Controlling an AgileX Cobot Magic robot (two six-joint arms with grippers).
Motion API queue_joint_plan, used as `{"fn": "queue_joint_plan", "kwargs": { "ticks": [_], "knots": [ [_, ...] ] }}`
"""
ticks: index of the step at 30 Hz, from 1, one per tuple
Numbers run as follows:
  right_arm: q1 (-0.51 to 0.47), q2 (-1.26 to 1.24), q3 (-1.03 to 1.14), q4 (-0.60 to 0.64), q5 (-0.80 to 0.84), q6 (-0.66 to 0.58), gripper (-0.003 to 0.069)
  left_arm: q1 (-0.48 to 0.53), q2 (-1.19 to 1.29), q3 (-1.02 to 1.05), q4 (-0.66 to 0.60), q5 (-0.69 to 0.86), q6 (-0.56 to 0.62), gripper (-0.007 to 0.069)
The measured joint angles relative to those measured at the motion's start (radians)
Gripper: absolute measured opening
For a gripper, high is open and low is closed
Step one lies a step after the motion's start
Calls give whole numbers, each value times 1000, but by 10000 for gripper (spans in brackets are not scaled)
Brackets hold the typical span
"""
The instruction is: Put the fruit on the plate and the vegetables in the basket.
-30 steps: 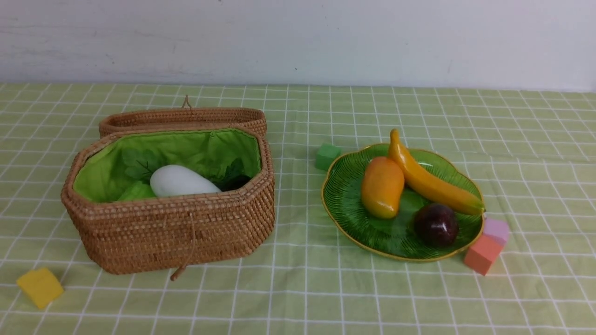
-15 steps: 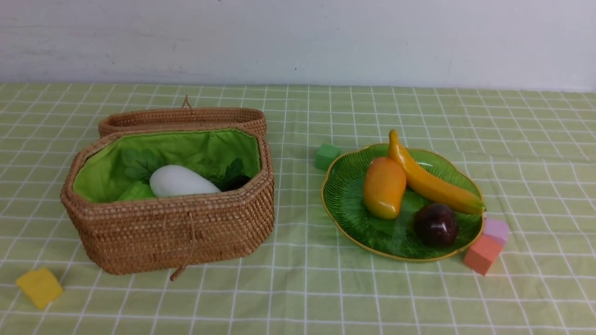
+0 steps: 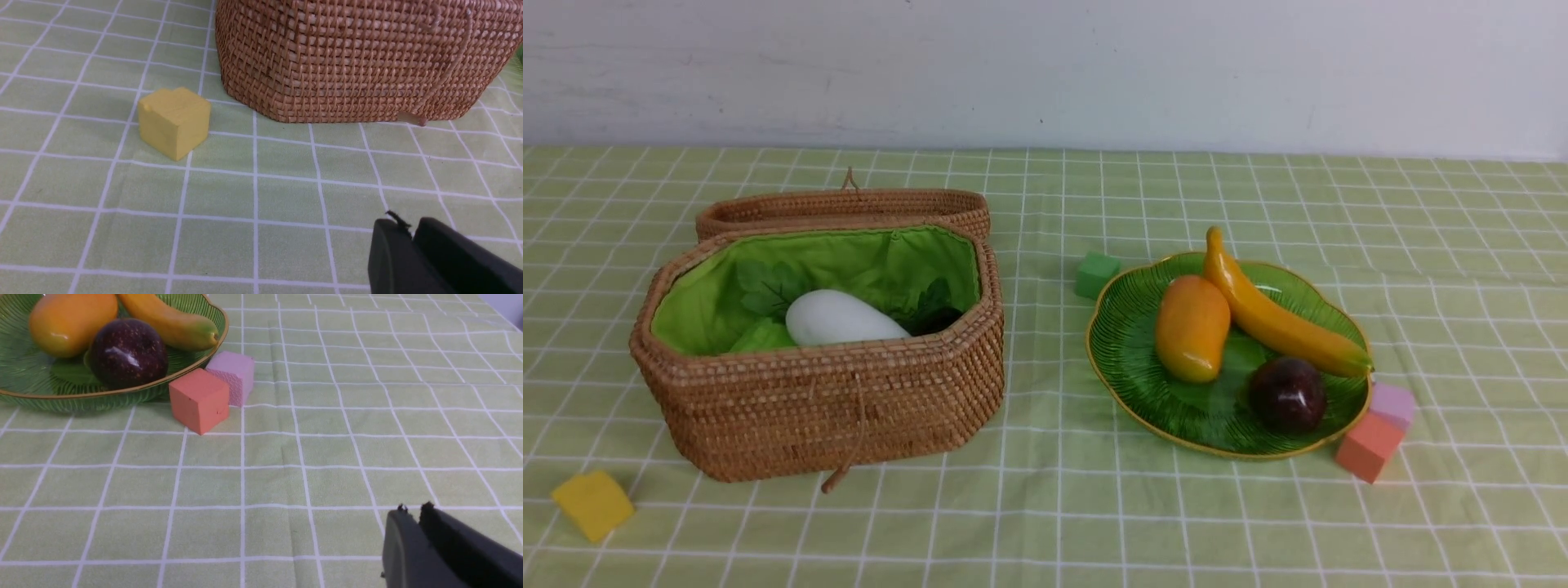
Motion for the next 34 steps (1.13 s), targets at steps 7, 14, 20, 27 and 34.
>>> {"fn": "queue_joint_plan", "kwargs": {
  "ticks": [7,14,20,27,34],
  "knots": [
    [0,0,0,0,0,-2,75,0,0,0,0,0,0,81],
    [0,0,0,0,0,-2,76,0,0,0,0,0,0,88],
    [0,0,0,0,0,-2,83,0,0,0,0,0,0,92],
    [0,0,0,0,0,-2,93,0,0,0,0,0,0,96],
    [0,0,0,0,-1,-2,101,0,0,0,0,0,0,101]
  ]
}}
